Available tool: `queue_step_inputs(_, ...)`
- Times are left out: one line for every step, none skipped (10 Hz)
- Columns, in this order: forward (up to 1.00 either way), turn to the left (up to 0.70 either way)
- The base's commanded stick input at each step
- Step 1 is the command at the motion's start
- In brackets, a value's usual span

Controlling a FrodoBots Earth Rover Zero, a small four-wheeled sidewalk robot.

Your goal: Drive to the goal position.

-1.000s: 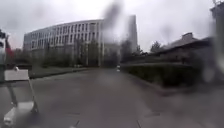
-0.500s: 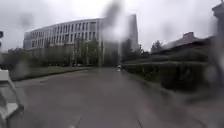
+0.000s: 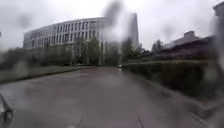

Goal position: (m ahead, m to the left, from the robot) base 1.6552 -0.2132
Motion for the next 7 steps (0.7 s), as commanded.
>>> queue_step_inputs(1.0, 0.0)
queue_step_inputs(1.0, 0.0)
queue_step_inputs(1.0, 0.0)
queue_step_inputs(1.0, 0.0)
queue_step_inputs(1.0, 0.0)
queue_step_inputs(1.0, 0.0)
queue_step_inputs(1.0, 0.0)
